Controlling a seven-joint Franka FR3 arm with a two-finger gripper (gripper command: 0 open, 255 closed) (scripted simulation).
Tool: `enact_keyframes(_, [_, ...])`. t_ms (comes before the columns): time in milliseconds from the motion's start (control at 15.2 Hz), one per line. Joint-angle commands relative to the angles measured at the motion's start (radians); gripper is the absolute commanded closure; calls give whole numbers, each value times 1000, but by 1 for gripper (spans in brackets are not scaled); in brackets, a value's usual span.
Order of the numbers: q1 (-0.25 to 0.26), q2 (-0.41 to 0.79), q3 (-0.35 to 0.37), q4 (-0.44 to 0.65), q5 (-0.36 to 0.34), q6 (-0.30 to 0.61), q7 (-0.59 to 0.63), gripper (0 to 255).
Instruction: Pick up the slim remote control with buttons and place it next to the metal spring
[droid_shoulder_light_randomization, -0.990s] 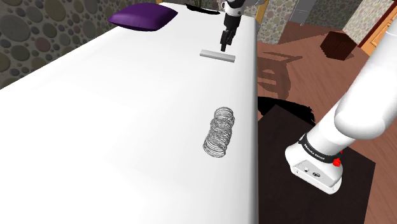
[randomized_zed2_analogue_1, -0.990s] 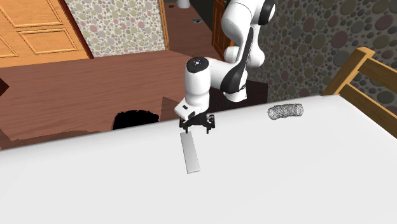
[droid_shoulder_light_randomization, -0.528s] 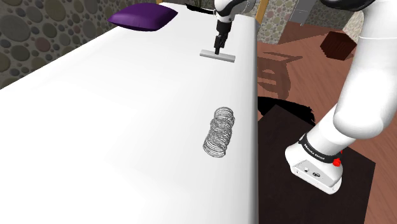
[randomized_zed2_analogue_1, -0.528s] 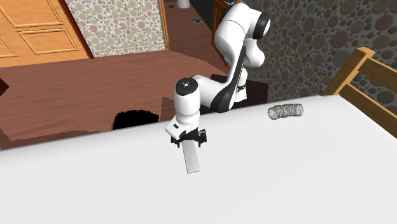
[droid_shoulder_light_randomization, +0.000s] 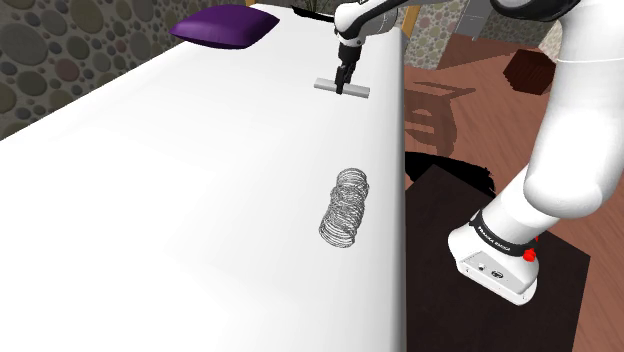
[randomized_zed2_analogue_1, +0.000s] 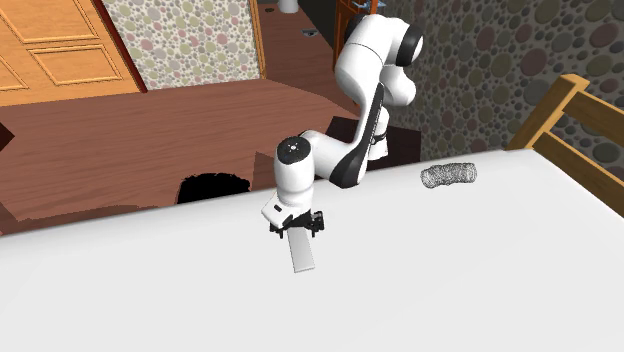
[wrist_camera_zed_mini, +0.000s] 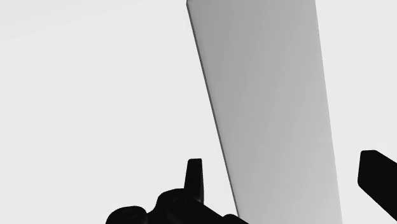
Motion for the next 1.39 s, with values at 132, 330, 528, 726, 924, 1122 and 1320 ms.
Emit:
enact_keyframes(132, [-1, 2, 0, 1, 0, 1, -1, 0])
enact_keyframes(330, [-1, 2, 0, 1, 0, 1, -1, 255])
enact_keyframes(528, [-1, 2, 0, 0, 0, 2, -1, 255])
enact_keyframes(726, [0, 3, 0, 2, 0, 1, 0, 255])
enact_keyframes(924, [-1, 2, 0, 1, 0, 1, -1, 255])
enact_keyframes(1122, [1, -17, -2, 15, -3, -31, 1, 255])
enact_keyframes(1320, [2, -35, -4, 30, -7, -64, 3, 255])
